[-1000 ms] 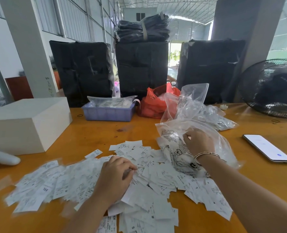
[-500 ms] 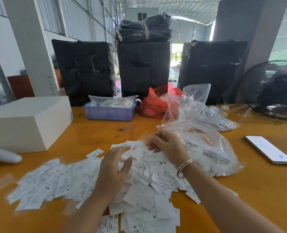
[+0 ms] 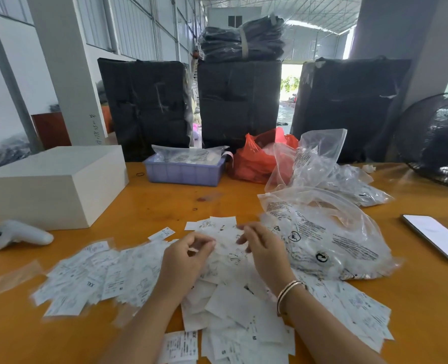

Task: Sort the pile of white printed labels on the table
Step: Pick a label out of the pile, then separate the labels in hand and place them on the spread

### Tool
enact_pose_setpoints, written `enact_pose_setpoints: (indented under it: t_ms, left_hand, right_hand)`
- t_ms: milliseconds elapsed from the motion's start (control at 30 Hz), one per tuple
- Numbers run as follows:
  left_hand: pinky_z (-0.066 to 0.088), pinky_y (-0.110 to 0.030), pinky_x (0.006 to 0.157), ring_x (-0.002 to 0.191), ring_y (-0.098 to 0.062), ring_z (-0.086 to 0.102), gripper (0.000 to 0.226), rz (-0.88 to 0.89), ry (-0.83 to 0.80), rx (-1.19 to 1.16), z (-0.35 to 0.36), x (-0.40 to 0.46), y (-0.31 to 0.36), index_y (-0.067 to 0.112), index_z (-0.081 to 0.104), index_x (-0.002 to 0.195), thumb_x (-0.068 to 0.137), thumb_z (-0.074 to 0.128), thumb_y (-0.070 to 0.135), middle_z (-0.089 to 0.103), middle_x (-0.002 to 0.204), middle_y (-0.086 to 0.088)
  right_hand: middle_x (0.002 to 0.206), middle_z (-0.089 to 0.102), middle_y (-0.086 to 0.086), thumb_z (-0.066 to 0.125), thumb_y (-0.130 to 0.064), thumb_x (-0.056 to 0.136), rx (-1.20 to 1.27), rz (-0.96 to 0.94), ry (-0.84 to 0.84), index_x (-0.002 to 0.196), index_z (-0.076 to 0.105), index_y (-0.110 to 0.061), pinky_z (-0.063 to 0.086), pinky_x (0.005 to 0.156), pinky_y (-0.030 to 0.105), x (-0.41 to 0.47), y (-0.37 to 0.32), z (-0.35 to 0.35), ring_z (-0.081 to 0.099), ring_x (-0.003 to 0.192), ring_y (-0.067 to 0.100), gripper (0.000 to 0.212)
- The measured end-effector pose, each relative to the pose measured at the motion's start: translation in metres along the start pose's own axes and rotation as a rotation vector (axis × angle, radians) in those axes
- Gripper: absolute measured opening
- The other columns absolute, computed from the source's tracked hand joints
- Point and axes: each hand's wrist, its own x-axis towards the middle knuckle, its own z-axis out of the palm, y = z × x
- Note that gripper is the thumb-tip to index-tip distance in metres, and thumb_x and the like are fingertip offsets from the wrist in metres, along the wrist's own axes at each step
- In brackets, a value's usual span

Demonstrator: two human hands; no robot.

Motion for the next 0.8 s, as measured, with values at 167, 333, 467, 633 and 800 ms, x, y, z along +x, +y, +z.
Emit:
enact_pose_setpoints:
  t_ms: [167, 333, 467, 633, 800]
  left_hand:
    - [0.049, -0.016, 0.070, 0.081, 0.003, 0.066, 0.004, -0.111, 0.054, -0.152, 0.000, 0.002, -0.003, 0.024, 0.068, 0.086, 0.087, 0.068, 0.020, 0.072, 0.085, 0.017]
    - [0.056, -0.018, 0.064, 0.075, -0.002, 0.070, 0.014, -0.135, 0.045, -0.200, 0.003, 0.002, -0.002, 0.019, 0.062, 0.089, 0.087, 0.066, 0.006, 0.072, 0.082, 0.017]
    - [0.056, -0.023, 0.070, 0.080, -0.001, 0.070, 0.022, -0.161, 0.056, -0.190, 0.006, 0.001, -0.002, 0.031, 0.062, 0.095, 0.085, 0.070, 0.013, 0.073, 0.085, 0.013]
    - [0.053, -0.014, 0.061, 0.081, 0.003, 0.068, 0.024, -0.200, 0.082, -0.234, 0.008, 0.000, 0.002, 0.038, 0.063, 0.095, 0.084, 0.072, 0.019, 0.069, 0.084, 0.022]
    - [0.055, -0.019, 0.065, 0.079, -0.009, 0.070, 0.023, -0.271, 0.085, -0.439, 0.004, 0.001, 0.006, 0.035, 0.067, 0.094, 0.084, 0.072, 0.015, 0.072, 0.086, 0.002]
  right_hand:
    - [0.109, 0.065, -0.008, 0.050, -0.023, 0.095, -0.564, -0.039, -0.098, 0.113, 0.065, -0.023, 0.041, 0.083, 0.021, -0.002, 0.018, -0.008, 0.054, 0.101, 0.010, 0.024]
    - [0.122, 0.062, -0.010, 0.042, -0.039, 0.094, -0.802, -0.011, -0.210, 0.130, 0.052, -0.031, 0.029, 0.101, 0.033, -0.002, 0.021, 0.000, 0.047, 0.118, 0.015, 0.039]
    - [0.121, 0.062, -0.011, 0.048, -0.039, 0.091, -0.785, -0.037, -0.208, 0.131, 0.052, -0.032, 0.028, 0.098, 0.029, -0.001, 0.020, 0.000, 0.046, 0.116, 0.014, 0.041]
    - [0.102, 0.057, -0.016, 0.060, -0.019, 0.088, -0.467, -0.109, -0.154, 0.127, 0.055, -0.029, 0.038, 0.085, 0.012, -0.004, 0.015, 0.000, 0.051, 0.095, -0.003, 0.041]
    - [0.080, 0.067, -0.008, 0.065, -0.005, 0.085, 0.169, 0.117, -0.104, 0.092, 0.067, -0.021, 0.048, 0.066, 0.014, -0.008, 0.004, -0.003, 0.061, 0.072, 0.002, 0.017]
